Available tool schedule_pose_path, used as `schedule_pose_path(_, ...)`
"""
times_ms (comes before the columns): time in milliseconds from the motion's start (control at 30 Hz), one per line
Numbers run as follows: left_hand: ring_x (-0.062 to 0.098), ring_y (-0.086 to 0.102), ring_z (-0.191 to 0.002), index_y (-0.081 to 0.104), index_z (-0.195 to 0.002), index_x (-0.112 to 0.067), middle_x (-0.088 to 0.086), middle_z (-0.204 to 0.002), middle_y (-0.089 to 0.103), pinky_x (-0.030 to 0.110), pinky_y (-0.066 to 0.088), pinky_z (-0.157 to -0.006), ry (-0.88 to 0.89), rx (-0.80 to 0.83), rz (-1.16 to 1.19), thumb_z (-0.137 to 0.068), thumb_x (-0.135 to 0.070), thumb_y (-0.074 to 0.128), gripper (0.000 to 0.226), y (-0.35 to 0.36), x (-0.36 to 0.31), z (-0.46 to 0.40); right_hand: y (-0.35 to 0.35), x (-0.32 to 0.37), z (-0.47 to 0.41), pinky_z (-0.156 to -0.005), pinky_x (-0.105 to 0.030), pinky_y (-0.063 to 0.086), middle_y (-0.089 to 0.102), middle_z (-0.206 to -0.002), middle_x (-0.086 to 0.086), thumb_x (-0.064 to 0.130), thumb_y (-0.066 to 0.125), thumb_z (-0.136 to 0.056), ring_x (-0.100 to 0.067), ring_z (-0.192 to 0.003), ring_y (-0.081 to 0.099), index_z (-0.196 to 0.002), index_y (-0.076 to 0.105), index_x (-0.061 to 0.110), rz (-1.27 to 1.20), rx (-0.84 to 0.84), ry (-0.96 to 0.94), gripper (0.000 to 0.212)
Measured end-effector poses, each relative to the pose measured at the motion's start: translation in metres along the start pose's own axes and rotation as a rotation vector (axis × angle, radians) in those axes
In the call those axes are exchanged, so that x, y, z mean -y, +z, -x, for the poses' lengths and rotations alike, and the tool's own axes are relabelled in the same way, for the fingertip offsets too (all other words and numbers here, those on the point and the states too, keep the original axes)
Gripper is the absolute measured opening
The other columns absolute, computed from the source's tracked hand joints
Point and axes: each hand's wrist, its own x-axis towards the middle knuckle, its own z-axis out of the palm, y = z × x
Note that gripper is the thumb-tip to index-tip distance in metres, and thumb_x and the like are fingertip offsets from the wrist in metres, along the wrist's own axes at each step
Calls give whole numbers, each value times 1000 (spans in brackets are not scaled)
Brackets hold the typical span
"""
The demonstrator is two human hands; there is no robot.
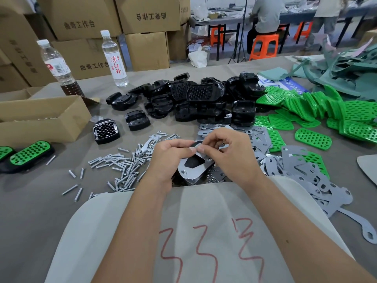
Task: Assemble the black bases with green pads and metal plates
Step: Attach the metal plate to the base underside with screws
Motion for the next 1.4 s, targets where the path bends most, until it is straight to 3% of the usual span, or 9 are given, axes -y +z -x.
schedule_pose_path(167, 26, 73, -83, 82, -83, -12, 15, -89, 79, 38, 57, -85, 22, -20, 34, -85, 5, 71, 21, 0, 0, -1, 0, -2, 0, -69, -32, 58, 64, -91, -8, 4, 79, -89, -21, -82, 62, -105, 83, 19, -78, 127, 13, 22)
schedule_pose_path(433, 28, 74, -78, 77, -105, -1, 22, -97, 78, 33, 59, -72, -16, 6, 73, -86, 3, 71, 20, 3, 1, -1, 0, 0, 0, -69, -38, 57, 71, -79, 6, 14, 89, -81, -19, -71, 65, -86, 83, 17, -95, -22, 71, 8)
schedule_pose_path(567, 29, 75, -80, 76, -107, 3, 23, -97, 78, 32, 62, -70, -5, 8, 107, -89, 3, 67, 20, 3, 1, -1, -2, 0, 1, -66, -28, 55, 69, -85, 5, 15, 84, -87, -15, -68, 55, -101, 83, 20, -137, 26, 58, 15)
schedule_pose_path(733, 43, 74, -101, 76, -108, 2, 24, -103, 77, 53, 59, -91, -41, -67, 155, -90, -1, 67, 21, 4, -1, -2, -5, -4, 0, -55, -22, 46, 65, -80, -6, 16, 71, -99, -16, -57, 57, -79, 71, 2, -243, 22, 117, 24)
schedule_pose_path(900, 42, 74, -100, 76, -108, 2, 24, -102, 77, 48, 59, -87, -45, -85, 149, -90, -1, 69, 19, 6, 0, -2, -4, -2, 1, -59, -13, 44, 68, -96, 10, 19, 63, -104, 0, -62, 58, -99, 81, 10, -210, 75, 139, 21)
schedule_pose_path(1033, 45, 72, -105, 74, -112, 3, 24, -105, 77, 55, 58, -94, -56, -86, 161, -89, -1, 69, 23, 7, -1, -1, -6, -4, -1, -59, -27, 48, 63, -91, 4, 26, 64, -104, -11, -64, 57, -79, 76, 8, -285, 13, 176, 33)
schedule_pose_path(1167, 43, 73, -103, 75, -109, 2, 22, -101, 78, 48, 60, -88, -40, -79, 136, -90, 0, 69, 21, 8, 0, -1, -3, -1, 0, -59, -12, 43, 69, -103, 6, 27, 64, -104, 1, -63, 57, -86, 81, 19, -194, 53, 137, 26)
schedule_pose_path(1267, 38, 75, -92, 76, -108, 2, 22, -100, 78, 42, 62, -77, -49, -66, 148, -89, 0, 69, 20, 8, -1, 0, -5, -3, 0, -54, -23, 44, 61, -81, 8, 29, 65, -102, -10, -57, 54, -68, 67, 8, -281, -20, 158, 40)
schedule_pose_path(1400, 40, 75, -93, 77, -104, -2, 20, -96, 79, 44, 62, -81, -10, -70, 80, -89, -1, 70, 17, 10, 1, 1, -1, 0, 0, -64, -27, 52, 66, -92, 15, 14, 73, -96, -13, -62, 57, -97, 78, 18, -89, 44, 104, 7)
